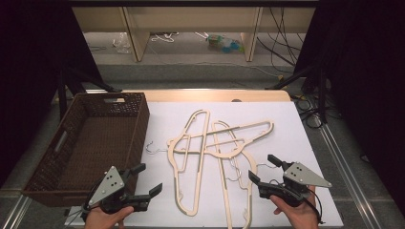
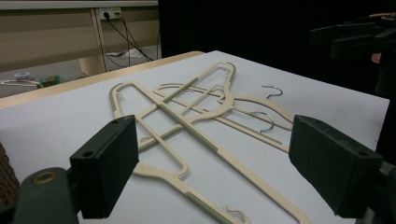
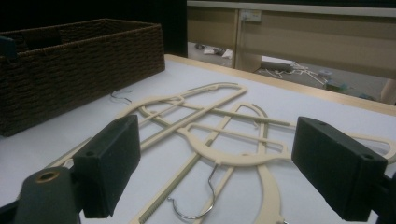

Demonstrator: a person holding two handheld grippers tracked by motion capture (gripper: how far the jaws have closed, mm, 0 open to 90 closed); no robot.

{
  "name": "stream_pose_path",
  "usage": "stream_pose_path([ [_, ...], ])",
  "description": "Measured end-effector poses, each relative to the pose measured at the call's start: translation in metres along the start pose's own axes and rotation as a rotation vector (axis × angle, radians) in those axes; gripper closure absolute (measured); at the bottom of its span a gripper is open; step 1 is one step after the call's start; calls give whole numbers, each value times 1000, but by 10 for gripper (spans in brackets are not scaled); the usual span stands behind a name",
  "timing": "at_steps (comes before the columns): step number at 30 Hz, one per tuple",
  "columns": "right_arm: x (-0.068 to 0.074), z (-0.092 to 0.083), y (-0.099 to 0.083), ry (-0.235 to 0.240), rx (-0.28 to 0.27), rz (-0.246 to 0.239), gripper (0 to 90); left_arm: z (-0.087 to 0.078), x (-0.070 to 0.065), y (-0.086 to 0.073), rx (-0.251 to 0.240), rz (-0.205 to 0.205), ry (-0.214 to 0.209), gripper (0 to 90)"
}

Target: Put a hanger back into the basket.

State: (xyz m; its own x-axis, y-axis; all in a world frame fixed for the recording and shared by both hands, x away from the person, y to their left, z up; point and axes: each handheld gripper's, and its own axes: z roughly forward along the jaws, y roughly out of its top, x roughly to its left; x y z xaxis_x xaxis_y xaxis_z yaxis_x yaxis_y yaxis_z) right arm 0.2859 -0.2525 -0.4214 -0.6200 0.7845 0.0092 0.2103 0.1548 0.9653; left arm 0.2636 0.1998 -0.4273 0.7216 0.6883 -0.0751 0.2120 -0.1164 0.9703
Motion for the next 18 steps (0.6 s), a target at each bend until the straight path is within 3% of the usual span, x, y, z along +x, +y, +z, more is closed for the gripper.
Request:
stream_pose_path([
  [9,2,4,0,5,7,4,163,1,0,0,-2,-5,1,159],
  [16,7,16,4,10,85,0,156,2,0,-1,-8,-4,-4,159],
  [18,12,24,8,23,130,-2,156,1,0,-1,-1,0,0,160],
])
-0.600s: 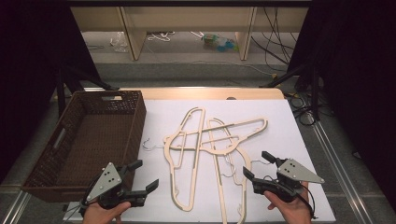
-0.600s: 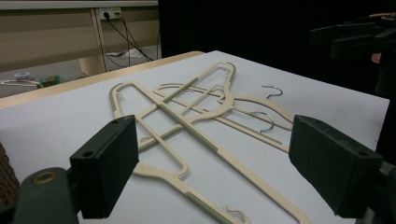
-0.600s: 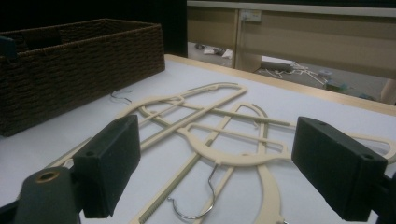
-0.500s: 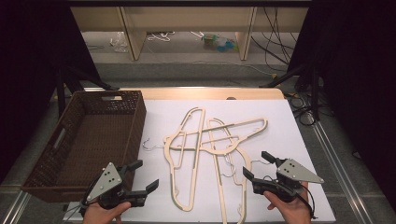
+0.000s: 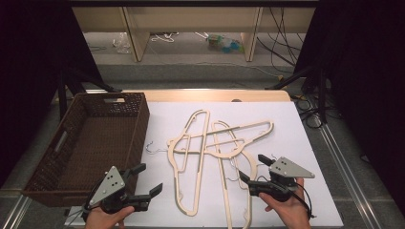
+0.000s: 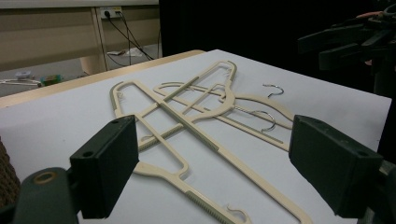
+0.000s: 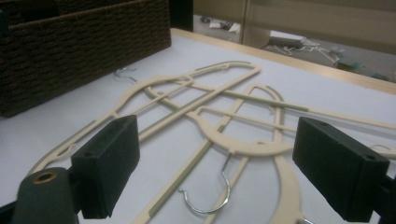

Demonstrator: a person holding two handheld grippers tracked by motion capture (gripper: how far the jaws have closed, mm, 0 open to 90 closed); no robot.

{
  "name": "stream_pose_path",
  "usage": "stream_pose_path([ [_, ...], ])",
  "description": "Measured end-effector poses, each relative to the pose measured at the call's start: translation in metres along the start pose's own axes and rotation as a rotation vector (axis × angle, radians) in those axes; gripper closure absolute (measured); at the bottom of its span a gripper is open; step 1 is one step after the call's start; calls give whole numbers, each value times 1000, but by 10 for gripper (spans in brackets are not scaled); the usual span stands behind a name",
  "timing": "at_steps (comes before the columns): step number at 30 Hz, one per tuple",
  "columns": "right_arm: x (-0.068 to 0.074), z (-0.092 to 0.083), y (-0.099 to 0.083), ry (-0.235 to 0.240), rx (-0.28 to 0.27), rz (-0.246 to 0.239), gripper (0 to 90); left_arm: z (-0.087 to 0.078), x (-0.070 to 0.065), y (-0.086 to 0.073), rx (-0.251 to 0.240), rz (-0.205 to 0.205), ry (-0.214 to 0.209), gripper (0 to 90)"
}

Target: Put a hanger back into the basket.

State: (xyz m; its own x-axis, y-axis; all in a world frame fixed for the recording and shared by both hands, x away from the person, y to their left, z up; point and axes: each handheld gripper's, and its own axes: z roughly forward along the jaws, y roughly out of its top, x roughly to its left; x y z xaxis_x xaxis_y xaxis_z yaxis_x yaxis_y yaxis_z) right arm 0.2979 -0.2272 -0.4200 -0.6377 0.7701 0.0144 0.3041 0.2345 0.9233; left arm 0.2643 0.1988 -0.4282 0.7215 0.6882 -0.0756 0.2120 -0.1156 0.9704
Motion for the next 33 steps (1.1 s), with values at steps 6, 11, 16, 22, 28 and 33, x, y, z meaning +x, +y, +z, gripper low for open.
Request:
stream_pose_path([
  [6,11,21,10,41,102,-18,158,0,-1,0,0,-12,6,160],
  [11,21,51,18,89,220,-22,180,0,1,-1,3,-6,7,160],
  [16,29,75,26,86,302,-38,181,0,0,-1,3,-10,7,160],
  [22,42,107,33,89,382,-70,181,0,1,0,1,-5,5,160],
  [28,53,139,34,88,488,-56,181,-1,1,0,6,-1,4,161],
  [33,55,156,32,80,516,-70,185,0,2,-1,-5,-2,-2,161],
])
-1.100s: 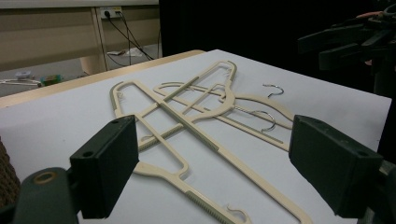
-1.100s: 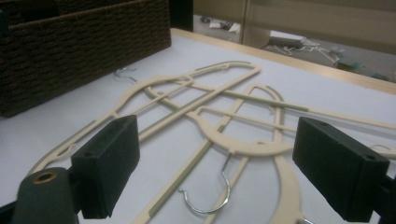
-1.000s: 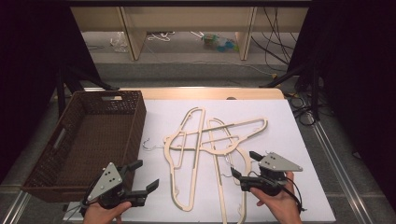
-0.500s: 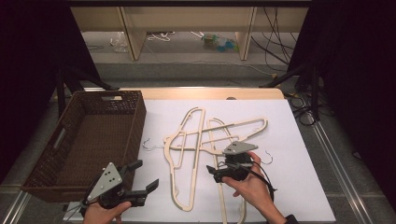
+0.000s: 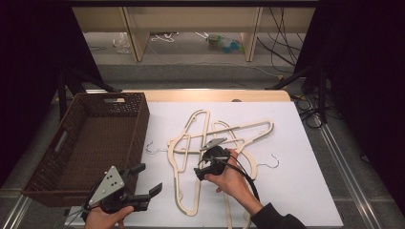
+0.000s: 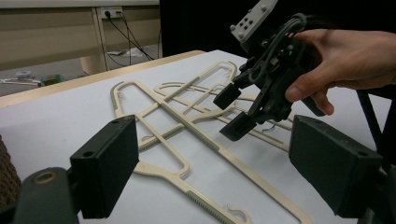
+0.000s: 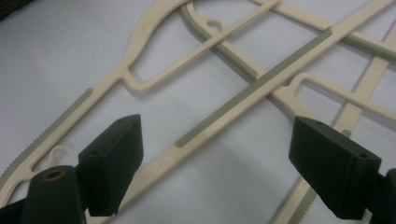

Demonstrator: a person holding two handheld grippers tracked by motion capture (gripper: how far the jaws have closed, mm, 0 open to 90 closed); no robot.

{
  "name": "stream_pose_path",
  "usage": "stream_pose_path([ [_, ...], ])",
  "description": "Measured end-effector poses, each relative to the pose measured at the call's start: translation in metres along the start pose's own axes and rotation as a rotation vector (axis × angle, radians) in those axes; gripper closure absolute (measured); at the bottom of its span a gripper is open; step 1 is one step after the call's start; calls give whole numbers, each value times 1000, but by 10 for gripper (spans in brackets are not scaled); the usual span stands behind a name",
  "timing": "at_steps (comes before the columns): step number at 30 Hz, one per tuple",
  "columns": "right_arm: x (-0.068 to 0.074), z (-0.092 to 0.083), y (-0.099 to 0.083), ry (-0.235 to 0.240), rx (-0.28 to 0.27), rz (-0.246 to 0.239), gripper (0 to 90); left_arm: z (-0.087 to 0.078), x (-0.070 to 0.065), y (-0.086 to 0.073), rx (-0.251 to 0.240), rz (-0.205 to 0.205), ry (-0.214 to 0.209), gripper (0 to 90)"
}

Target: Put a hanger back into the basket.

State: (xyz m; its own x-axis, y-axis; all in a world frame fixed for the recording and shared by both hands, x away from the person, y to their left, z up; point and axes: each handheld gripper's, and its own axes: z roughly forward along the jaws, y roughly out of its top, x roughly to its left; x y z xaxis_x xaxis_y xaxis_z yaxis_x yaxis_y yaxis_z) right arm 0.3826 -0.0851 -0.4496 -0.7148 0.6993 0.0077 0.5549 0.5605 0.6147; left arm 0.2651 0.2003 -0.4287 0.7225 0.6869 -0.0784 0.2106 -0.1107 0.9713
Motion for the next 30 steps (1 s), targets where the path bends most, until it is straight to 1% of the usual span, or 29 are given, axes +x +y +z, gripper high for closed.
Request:
stream_pose_path([
  [1,0,6,2,7,12,-7,185,0,0,0,0,0,0,160],
  [2,0,6,2,7,12,-7,185,0,0,0,0,0,0,160],
  [3,-2,12,5,12,18,-25,185,0,0,0,0,0,0,160],
  [5,-2,16,6,12,23,-18,185,0,0,0,0,0,-1,160],
  [6,0,16,7,8,72,18,185,0,0,0,-1,0,-1,160],
  [7,0,20,8,12,82,21,186,-1,-1,0,7,-1,7,160],
  [8,0,23,9,13,97,17,191,-1,0,0,5,4,3,161],
  [10,1,29,11,13,124,25,212,-1,0,0,5,3,3,161],
  [11,0,34,14,6,137,21,227,-1,0,0,3,2,2,161],
  [12,0,34,14,6,137,21,227,-1,0,0,2,-3,5,161],
  [13,0,35,15,-6,156,25,231,-1,-1,0,2,-12,5,161],
  [14,-1,38,16,-7,166,24,232,-1,-2,0,2,-20,8,161],
  [17,-1,43,17,-5,192,26,243,-1,-1,0,1,-5,6,161],
  [19,2,44,18,-20,205,5,256,-1,-1,0,-2,-8,6,161],
  [20,3,44,18,-25,213,4,257,-1,-1,0,-2,-7,6,161],
  [22,3,44,18,-21,212,-4,271,-1,-1,0,0,-6,6,162],
  [24,2,43,19,-19,218,-9,317,-1,0,0,0,-1,2,162],
  [25,1,41,19,-15,217,-13,388,-1,0,0,1,-1,2,162],
  [26,1,41,19,-15,217,-13,388,-1,0,0,1,-1,2,162],
  [27,0,40,19,-13,221,-11,411,-1,0,0,3,2,3,162],
  [29,-3,39,19,-8,216,-16,466,-1,0,0,6,4,5,162],
  [30,-5,39,18,-10,217,-3,503,0,0,0,0,1,0,162],
])
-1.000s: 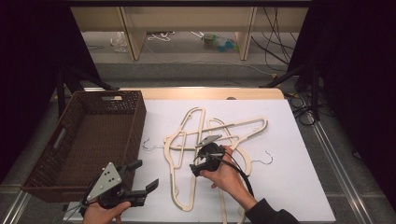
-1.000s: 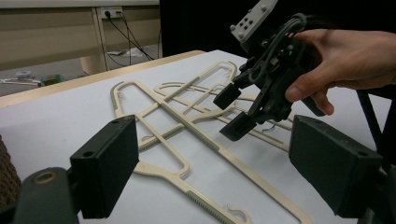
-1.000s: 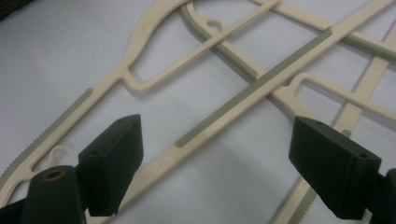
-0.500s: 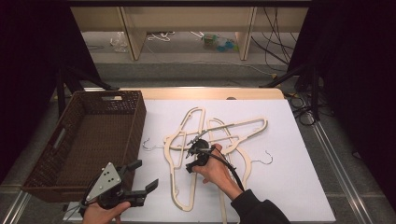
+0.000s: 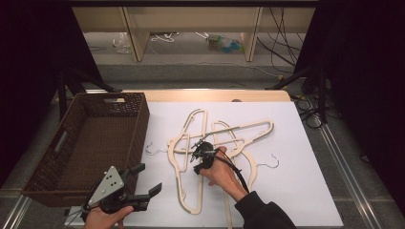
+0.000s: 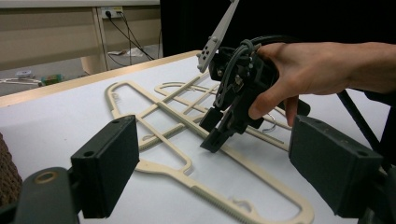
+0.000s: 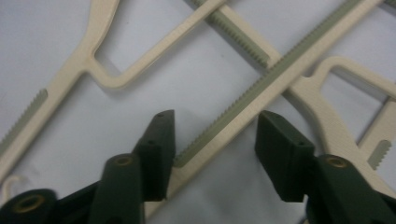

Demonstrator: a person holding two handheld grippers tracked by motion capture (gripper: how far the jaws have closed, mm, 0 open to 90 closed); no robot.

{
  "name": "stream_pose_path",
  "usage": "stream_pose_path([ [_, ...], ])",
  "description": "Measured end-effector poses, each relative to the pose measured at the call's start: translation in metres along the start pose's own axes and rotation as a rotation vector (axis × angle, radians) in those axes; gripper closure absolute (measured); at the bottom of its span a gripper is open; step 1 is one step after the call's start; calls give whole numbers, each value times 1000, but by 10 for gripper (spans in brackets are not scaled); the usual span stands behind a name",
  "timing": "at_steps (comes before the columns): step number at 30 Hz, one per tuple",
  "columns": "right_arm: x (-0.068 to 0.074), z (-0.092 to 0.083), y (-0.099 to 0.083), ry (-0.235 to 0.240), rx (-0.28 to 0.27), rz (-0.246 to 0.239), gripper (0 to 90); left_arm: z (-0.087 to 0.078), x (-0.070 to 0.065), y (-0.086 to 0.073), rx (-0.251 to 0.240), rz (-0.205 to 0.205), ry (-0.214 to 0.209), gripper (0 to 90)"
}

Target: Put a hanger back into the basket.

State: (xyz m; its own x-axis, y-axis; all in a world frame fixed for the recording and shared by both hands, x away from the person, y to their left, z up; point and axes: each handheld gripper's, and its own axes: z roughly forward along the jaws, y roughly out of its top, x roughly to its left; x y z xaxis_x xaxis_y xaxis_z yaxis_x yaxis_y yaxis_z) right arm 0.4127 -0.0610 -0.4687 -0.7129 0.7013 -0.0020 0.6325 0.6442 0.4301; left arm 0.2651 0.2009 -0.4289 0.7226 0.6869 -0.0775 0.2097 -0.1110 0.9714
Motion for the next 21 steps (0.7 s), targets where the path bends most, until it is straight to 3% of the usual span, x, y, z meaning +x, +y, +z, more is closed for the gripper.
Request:
stream_pose_path([
  [10,-17,-2,3,27,13,47,750,0,0,0,-2,0,-1,163],
  [11,-20,-2,3,34,11,50,769,0,-1,0,-2,-16,6,163],
  [21,-30,-12,1,33,49,15,788,1,-1,-1,10,-14,7,164],
])
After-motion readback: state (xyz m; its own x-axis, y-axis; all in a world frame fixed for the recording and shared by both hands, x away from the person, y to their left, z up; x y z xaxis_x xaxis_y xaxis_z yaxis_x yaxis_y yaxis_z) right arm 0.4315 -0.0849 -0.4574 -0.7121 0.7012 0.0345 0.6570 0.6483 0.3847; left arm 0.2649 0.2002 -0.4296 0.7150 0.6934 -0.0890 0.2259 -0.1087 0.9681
